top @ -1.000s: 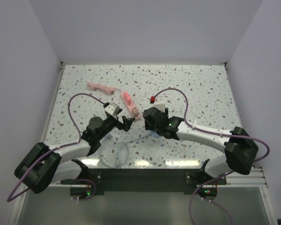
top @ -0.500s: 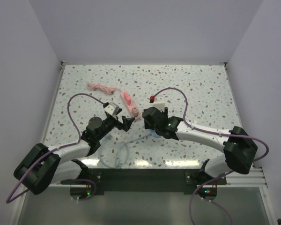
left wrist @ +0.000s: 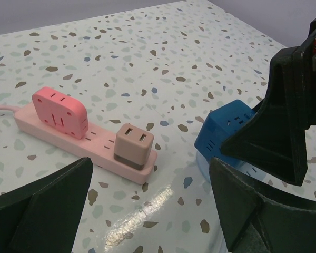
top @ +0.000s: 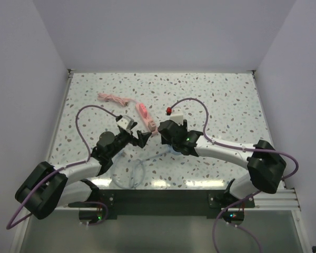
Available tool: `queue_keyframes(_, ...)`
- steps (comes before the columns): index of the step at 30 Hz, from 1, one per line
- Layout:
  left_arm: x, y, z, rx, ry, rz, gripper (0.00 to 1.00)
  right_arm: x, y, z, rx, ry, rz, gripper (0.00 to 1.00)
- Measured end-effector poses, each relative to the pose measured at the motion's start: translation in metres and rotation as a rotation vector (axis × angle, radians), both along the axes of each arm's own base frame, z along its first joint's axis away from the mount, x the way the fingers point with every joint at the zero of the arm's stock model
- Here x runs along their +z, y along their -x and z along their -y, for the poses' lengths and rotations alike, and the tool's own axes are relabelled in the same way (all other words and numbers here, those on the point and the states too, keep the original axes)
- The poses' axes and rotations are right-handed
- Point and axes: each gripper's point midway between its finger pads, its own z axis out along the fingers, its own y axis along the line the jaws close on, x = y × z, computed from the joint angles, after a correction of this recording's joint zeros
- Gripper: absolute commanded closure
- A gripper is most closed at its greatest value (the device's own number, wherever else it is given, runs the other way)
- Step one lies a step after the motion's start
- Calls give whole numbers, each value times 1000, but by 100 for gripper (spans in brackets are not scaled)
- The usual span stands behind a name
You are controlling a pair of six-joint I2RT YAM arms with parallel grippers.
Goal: Insert the plug
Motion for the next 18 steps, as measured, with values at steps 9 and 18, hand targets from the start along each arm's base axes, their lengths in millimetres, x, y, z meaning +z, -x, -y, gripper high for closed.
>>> queue_keyframes(9, 0, 0, 0, -2, 0, 0, 2, -2, 3, 3, -2, 23, -11, 100)
queue_keyframes(18, -1, 1, 1, -8, 0, -2, 2, -4, 4, 2, -6, 25, -16, 100)
